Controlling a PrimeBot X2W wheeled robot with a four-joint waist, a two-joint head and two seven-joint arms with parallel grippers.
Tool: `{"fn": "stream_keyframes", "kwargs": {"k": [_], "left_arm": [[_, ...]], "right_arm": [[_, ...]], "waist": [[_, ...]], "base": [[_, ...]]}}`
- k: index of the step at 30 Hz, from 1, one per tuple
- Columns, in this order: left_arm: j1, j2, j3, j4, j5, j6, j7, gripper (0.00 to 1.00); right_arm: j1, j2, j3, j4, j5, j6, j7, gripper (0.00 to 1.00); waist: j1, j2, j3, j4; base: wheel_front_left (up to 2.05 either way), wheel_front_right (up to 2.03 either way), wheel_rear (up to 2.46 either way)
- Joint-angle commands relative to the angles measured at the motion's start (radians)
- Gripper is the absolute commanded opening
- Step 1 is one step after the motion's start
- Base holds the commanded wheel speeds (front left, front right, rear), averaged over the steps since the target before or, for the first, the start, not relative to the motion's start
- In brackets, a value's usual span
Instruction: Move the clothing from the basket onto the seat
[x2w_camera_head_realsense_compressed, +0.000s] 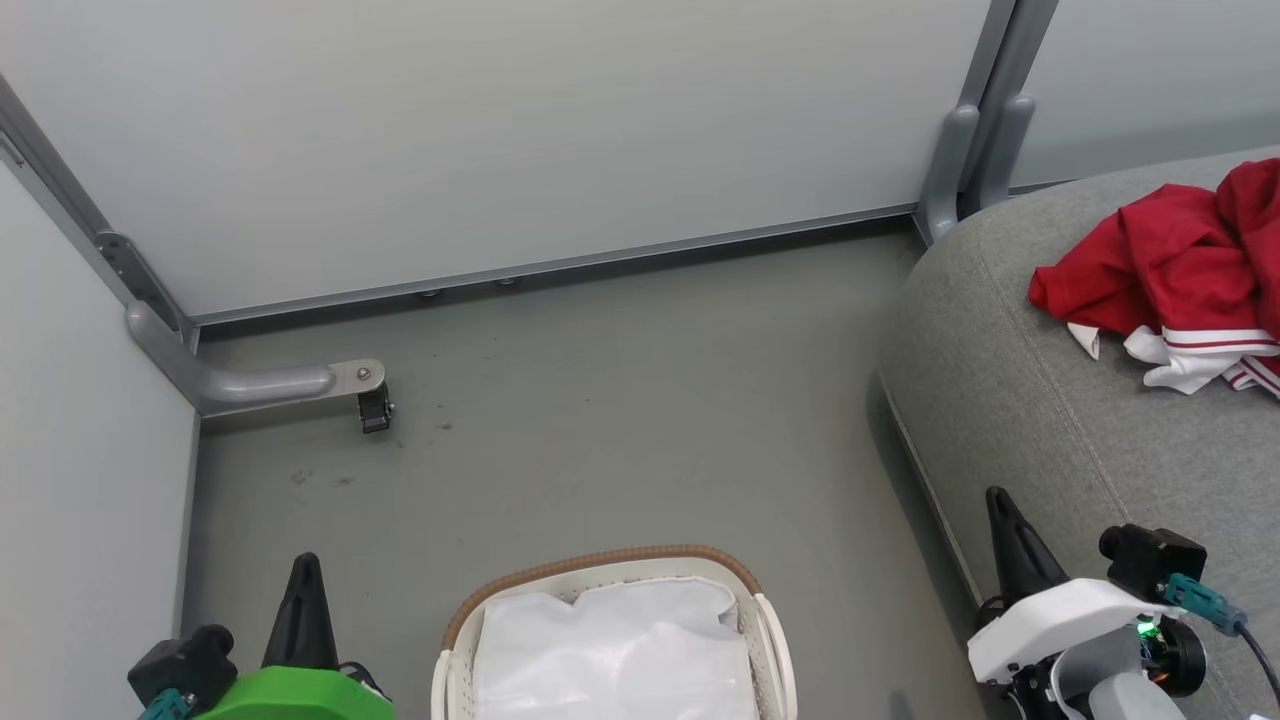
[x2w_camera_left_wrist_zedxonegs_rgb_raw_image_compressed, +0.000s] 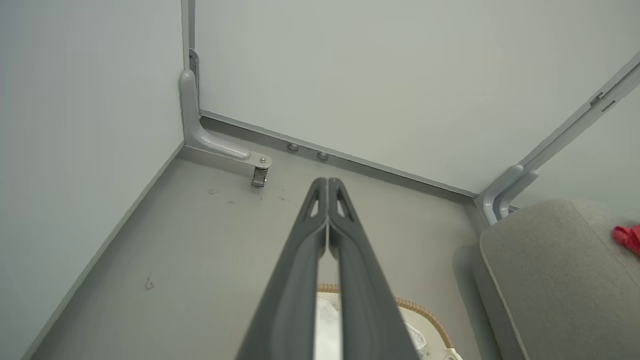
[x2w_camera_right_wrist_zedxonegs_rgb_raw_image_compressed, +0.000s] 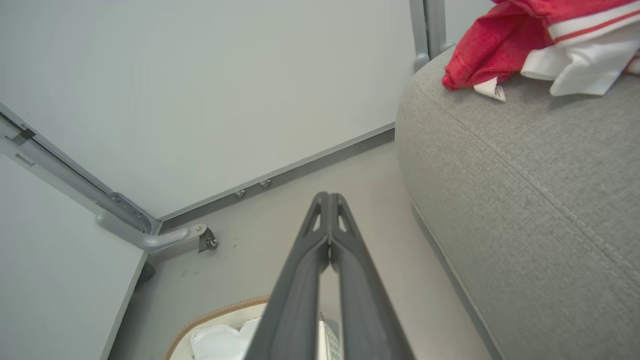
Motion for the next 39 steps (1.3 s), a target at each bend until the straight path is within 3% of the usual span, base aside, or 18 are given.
{"fn": "stream_keyframes", "kwargs": {"k": [1, 39], "left_arm": [[-0.027, 0.003, 0.008, -0.02, -0.045, -0.004, 0.008, 0.0], [-0.076, 0.005, 0.057, -0.048, -0.553, -0.028, 0.147, 0.0]], "right_arm": [[-0.011, -0.005, -0.007, -0.022, 0.044, 0.0, 0.009, 0.0], [-0.003, -0.009, -0.057, -0.086, 0.566, -0.001, 0.148, 0.0]], "waist": [[0.0001, 0.0, -0.001, 0.001], [0.0001, 0.0, -0.015, 0.015]], "base": [[0.0, 0.0, 0.0], [0.0, 0.0, 0.0]]}}
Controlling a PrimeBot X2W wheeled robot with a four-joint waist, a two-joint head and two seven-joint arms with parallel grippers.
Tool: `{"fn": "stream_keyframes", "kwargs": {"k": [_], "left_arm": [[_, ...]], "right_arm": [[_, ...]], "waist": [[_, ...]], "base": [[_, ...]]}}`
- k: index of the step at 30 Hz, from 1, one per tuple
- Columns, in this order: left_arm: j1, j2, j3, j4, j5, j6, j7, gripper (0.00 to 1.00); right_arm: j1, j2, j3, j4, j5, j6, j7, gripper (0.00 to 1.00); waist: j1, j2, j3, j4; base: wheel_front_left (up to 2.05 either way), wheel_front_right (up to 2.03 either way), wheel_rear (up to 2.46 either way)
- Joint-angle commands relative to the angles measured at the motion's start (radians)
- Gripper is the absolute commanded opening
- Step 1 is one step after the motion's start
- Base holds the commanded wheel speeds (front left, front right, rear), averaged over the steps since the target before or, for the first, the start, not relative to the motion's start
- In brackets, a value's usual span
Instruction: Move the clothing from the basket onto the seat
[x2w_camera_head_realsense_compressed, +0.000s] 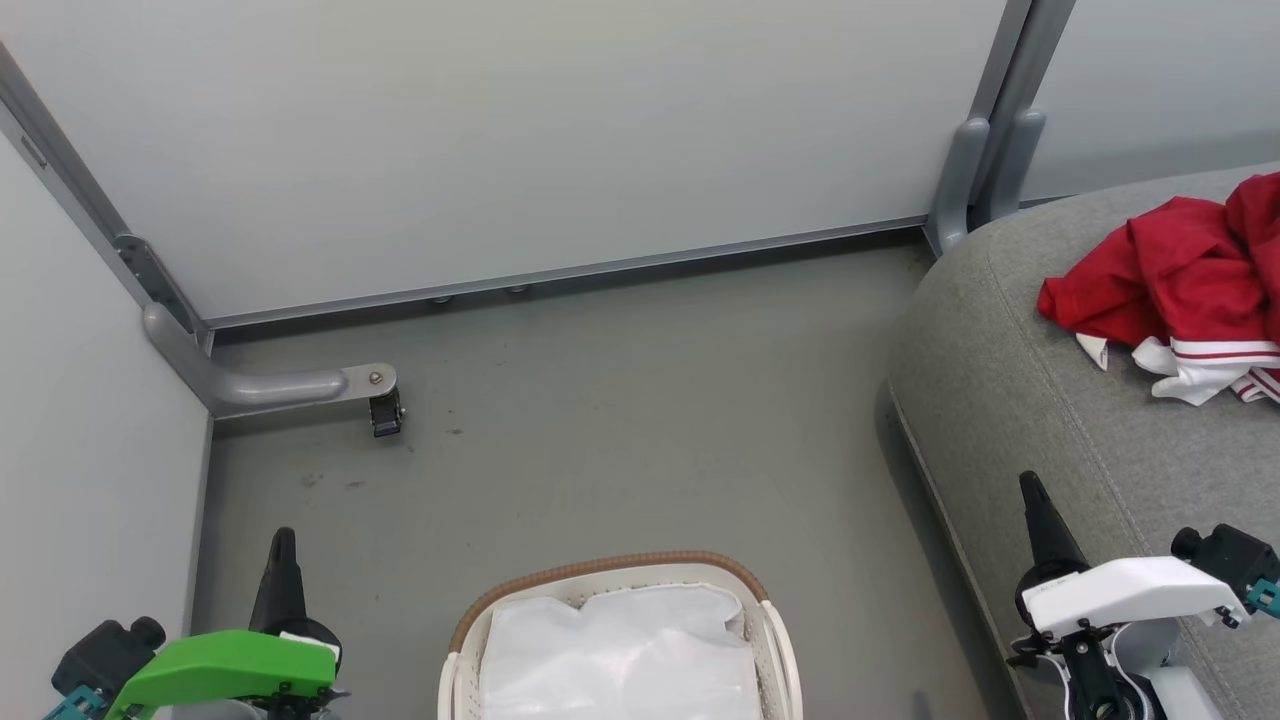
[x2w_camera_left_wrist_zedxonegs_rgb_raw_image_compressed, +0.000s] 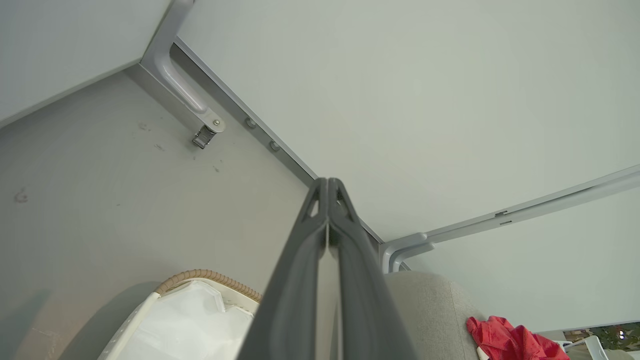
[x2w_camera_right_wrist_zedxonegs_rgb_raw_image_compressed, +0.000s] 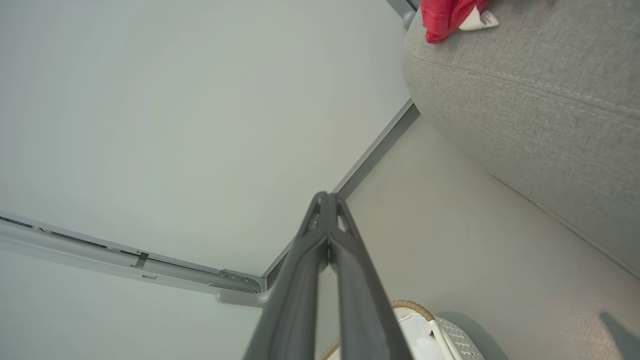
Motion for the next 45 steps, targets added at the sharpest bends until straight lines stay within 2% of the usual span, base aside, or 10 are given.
{"fn": "stream_keyframes", "kwargs": {"k": [1, 45], "left_arm": [[-0.03, 0.005, 0.006, -0.015, -0.031, -0.01, 0.008, 0.0], [-0.067, 0.007, 0.044, -0.034, -0.425, -0.027, 0.118, 0.0]], "right_arm": [[-0.003, -0.007, -0.005, -0.017, 0.03, 0.0, 0.009, 0.0], [0.005, -0.009, -0.045, -0.064, 0.435, -0.001, 0.118, 0.0]], "waist": [[0.0, 0.0, -0.001, 0.001], [0.0, 0.0, -0.017, 0.017]], "base": [[0.0, 0.0, 0.0], [0.0, 0.0, 0.0]]}}
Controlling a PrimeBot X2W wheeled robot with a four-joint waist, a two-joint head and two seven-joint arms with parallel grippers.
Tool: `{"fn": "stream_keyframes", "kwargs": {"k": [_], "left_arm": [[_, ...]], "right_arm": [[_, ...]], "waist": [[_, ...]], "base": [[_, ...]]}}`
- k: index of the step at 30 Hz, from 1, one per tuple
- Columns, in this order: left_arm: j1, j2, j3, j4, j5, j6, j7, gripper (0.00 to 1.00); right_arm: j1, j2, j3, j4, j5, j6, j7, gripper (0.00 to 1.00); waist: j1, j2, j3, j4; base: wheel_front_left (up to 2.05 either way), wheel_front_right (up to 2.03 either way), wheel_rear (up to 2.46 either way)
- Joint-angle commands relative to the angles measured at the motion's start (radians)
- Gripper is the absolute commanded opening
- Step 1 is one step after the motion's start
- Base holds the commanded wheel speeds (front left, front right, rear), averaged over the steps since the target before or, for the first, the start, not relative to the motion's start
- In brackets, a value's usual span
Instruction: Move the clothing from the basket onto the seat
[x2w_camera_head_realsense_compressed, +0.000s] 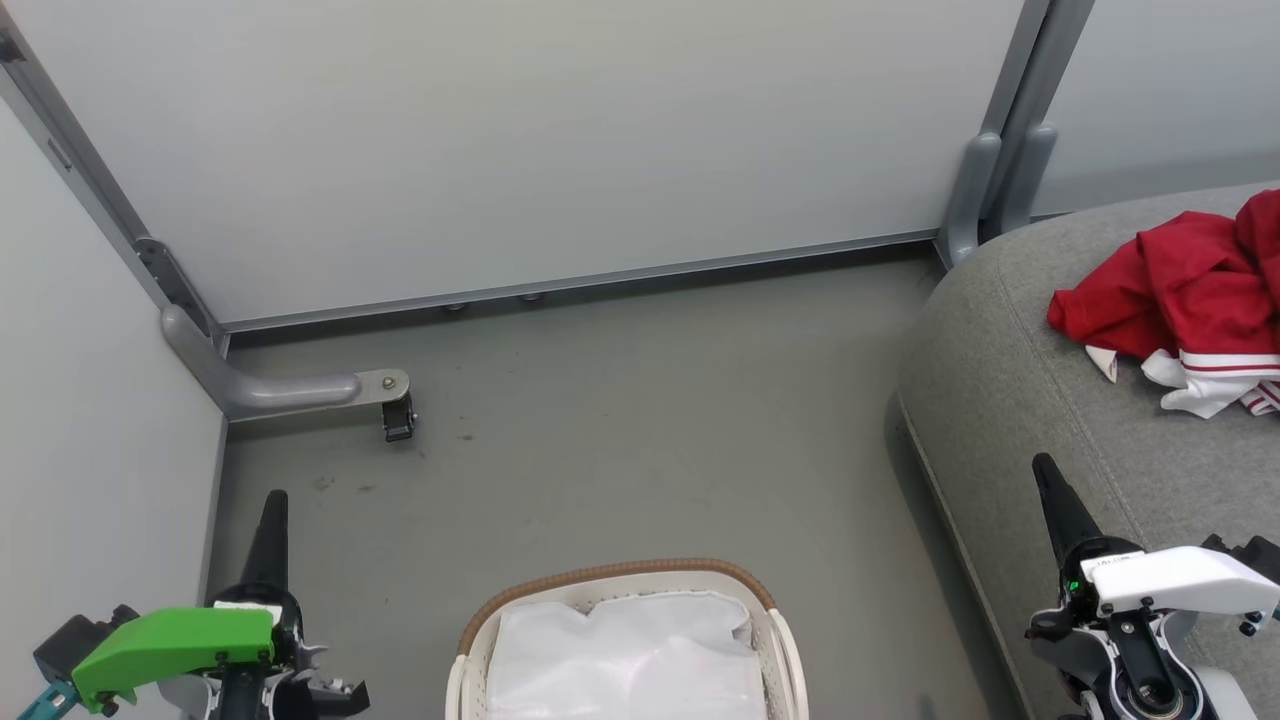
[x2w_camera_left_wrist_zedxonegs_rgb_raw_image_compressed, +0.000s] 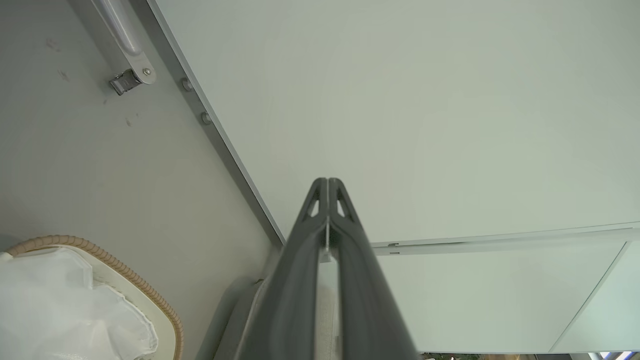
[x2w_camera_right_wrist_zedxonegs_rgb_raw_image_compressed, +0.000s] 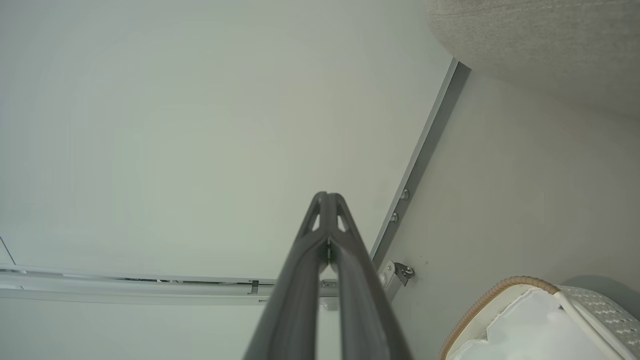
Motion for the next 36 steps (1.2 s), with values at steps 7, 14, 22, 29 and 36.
{"fn": "stream_keyframes", "kwargs": {"k": [7, 14, 22, 29, 36], "left_arm": [[-0.027, 0.006, 0.009, -0.011, -0.065, -0.008, 0.019, 0.0], [-0.03, 0.007, 0.014, -0.013, -0.113, -0.011, 0.033, 0.0], [-0.036, 0.007, 0.019, -0.014, -0.165, -0.013, 0.046, 0.0], [-0.037, 0.007, 0.022, -0.016, -0.2, -0.015, 0.057, 0.0], [-0.036, 0.007, 0.022, -0.015, -0.199, -0.014, 0.057, 0.0]], "right_arm": [[0.006, -0.006, -0.009, -0.014, 0.066, -0.001, 0.019, 0.0], [0.007, -0.007, -0.014, -0.02, 0.117, -0.001, 0.033, 0.0], [0.009, -0.007, -0.019, -0.026, 0.17, -0.001, 0.047, 0.0], [0.01, -0.007, -0.023, -0.03, 0.206, -0.001, 0.057, 0.0], [0.01, -0.007, -0.022, -0.03, 0.205, -0.001, 0.057, 0.0]], "waist": [[0.0, 0.0, -0.003, 0.003], [0.0, 0.0, -0.005, 0.006], [0.0, 0.0, -0.008, 0.009], [0.0, 0.0, -0.011, 0.011], [0.0, 0.0, -0.011, 0.011]], "base": [[0.0, 0.0, 0.0], [0.0, 0.0, 0.0], [0.0, 0.0, 0.0], [0.0, 0.0, 0.0], [0.0, 0.0, 0.0]]}}
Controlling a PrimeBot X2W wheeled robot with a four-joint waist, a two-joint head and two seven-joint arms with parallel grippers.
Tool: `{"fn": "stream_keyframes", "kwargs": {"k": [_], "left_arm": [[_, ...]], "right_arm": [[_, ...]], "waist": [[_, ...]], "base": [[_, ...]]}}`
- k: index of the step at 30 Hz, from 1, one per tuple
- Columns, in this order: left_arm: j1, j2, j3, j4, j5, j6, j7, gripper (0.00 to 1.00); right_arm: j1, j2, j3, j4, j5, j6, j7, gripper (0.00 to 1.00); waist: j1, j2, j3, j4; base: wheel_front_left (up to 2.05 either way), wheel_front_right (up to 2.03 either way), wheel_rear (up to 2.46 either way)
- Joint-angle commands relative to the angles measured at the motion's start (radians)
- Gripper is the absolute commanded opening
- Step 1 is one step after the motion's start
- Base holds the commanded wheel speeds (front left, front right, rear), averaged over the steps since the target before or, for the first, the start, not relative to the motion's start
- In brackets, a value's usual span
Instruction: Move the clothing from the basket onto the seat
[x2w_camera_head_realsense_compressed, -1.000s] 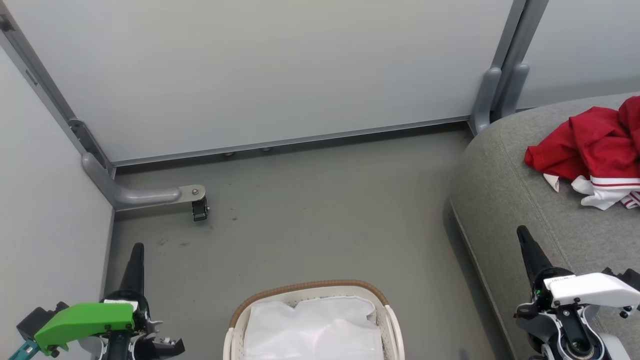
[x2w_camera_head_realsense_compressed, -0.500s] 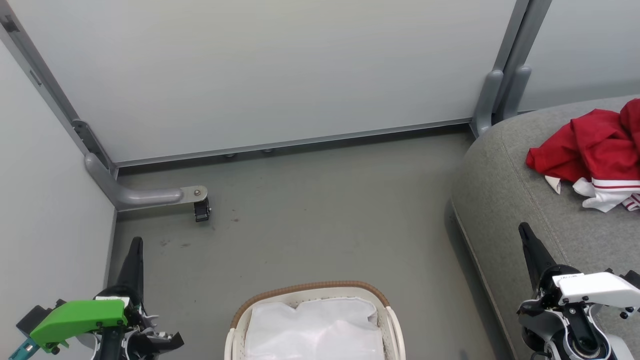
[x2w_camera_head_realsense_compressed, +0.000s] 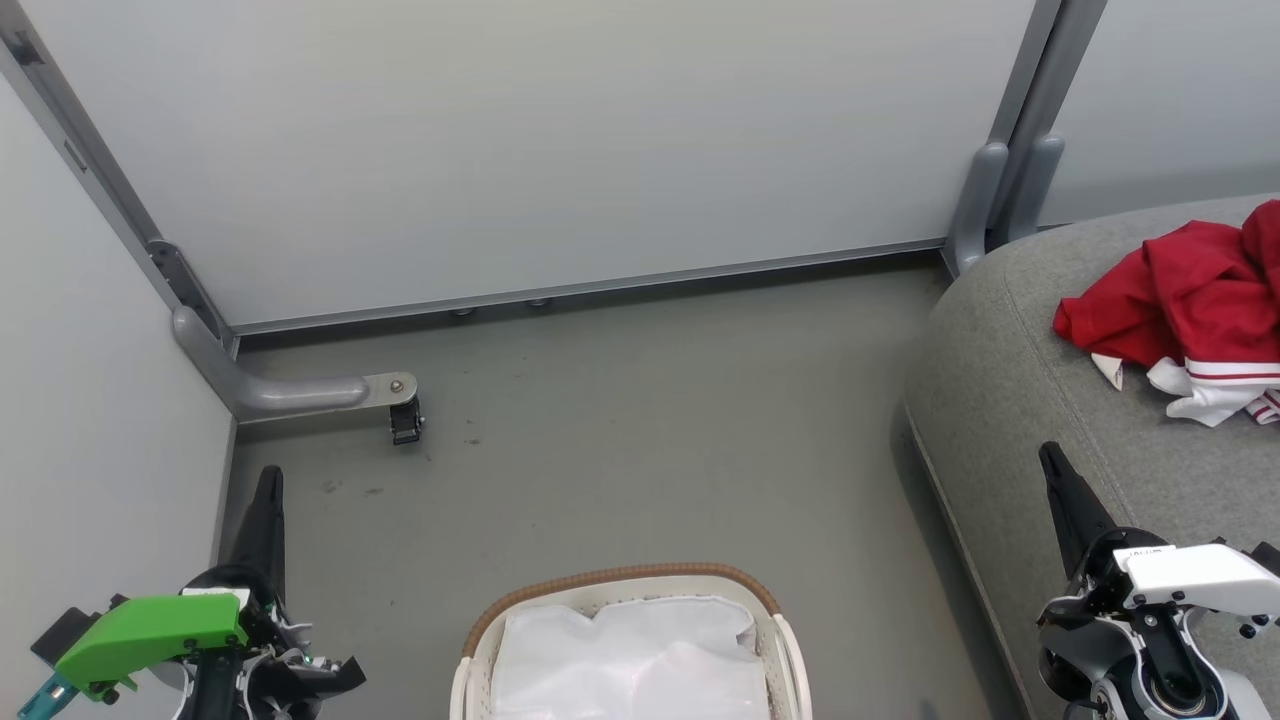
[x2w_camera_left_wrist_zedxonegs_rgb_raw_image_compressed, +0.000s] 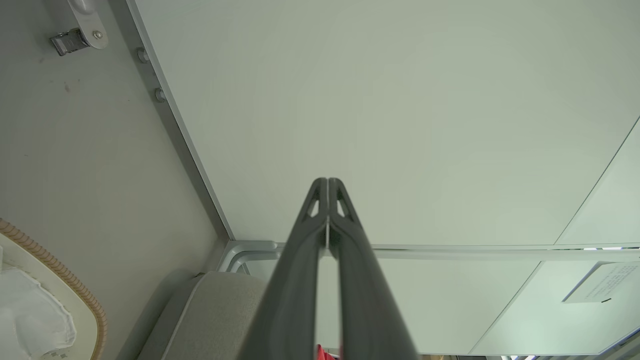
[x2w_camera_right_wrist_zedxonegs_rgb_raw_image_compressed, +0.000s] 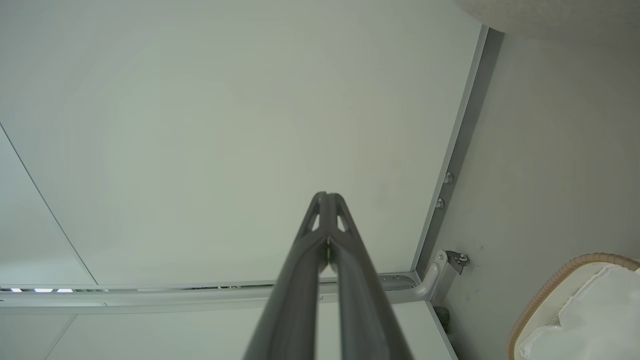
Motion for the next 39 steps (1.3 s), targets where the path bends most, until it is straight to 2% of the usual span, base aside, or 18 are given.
{"fn": "stream_keyframes", "kwargs": {"k": [1, 39], "left_arm": [[-0.011, 0.006, 0.003, -0.002, -0.003, -0.004, 0.004, 0.0], [-0.011, 0.006, 0.002, -0.002, -0.004, -0.004, 0.004, 0.0]], "right_arm": [[0.01, -0.006, -0.002, -0.003, 0.003, 0.0, 0.003, 0.0], [0.01, -0.006, -0.002, -0.003, 0.003, 0.0, 0.003, 0.0]], "waist": [[0.0, 0.0, 0.0, 0.0], [0.0, 0.0, 0.0, 0.0]], "base": [[0.0, 0.0, 0.0], [0.0, 0.0, 0.0]]}}
